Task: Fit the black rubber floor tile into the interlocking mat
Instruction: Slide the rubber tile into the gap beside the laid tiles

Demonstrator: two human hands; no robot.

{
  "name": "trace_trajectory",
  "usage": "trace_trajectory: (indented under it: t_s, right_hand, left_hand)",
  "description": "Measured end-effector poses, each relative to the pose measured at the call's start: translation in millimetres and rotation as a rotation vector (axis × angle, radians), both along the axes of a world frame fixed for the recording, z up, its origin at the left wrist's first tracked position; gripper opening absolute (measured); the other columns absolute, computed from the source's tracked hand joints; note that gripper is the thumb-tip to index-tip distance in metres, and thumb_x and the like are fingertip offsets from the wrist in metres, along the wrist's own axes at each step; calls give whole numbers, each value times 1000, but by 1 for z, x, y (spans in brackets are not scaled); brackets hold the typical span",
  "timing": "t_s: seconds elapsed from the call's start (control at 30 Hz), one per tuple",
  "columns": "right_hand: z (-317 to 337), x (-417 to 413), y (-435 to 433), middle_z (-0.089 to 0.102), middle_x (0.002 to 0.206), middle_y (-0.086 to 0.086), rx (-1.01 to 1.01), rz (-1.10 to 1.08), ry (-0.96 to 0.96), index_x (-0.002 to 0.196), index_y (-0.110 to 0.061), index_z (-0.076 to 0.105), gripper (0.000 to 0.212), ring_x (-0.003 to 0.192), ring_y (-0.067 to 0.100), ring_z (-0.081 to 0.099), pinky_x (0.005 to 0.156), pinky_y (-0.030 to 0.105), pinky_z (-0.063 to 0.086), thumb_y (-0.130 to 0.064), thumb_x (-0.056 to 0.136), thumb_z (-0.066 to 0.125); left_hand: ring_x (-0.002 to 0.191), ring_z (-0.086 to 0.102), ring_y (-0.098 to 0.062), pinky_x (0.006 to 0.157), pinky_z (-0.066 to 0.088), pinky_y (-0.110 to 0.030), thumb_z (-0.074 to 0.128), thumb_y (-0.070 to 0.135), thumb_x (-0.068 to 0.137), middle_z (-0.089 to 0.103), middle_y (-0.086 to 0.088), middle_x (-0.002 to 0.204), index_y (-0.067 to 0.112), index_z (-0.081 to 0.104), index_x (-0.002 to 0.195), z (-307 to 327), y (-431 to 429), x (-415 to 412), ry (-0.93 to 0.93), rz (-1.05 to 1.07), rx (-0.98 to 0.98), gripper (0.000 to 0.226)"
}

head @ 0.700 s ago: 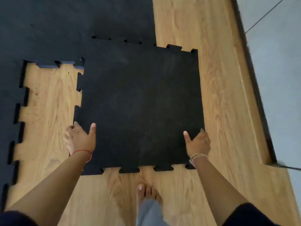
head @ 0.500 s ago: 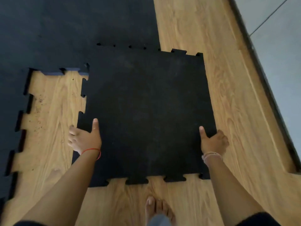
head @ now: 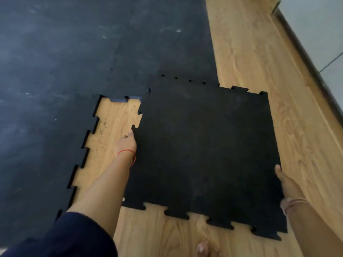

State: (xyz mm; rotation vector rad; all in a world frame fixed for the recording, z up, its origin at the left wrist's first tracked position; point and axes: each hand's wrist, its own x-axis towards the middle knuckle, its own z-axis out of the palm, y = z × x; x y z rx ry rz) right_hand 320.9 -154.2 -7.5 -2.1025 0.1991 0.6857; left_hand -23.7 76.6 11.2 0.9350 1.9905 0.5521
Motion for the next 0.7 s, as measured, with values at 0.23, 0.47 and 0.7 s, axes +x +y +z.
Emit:
trace_trajectory:
  t_s: [0.23, 0.47, 0.7]
  right_hand:
    - [-9, -43, 5, 34, 142, 23, -115, 190, 158, 136, -5, 32, 78, 127, 42, 33, 108, 55, 23, -53, 79, 57]
    - [-19, -115, 34, 39, 136, 24, -328, 469, -62, 130, -1, 42, 78, 121, 42, 39, 101, 48, 30, -56, 77, 57]
    - [-15, -123, 49, 35, 137, 23, -474, 504, -85, 132, -4, 39, 69, 123, 42, 35, 101, 50, 28, -51, 83, 52]
  left_hand:
    - [56, 43, -13, 49, 31, -25, 44, 42, 91, 45, -1, 61, 15, 50, 63, 22, -28, -56, 114, 77, 385, 39]
    - [75, 47, -36, 65, 32, -38, 42, 39, 93, 49, -21, 71, 2, 46, 60, -18, -61, -158, 297, 296, 195, 49]
    - [81, 47, -34, 69, 31, -37, 36, 35, 95, 51, -18, 78, 1, 52, 72, -26, -71, -179, 343, 196, 88, 45]
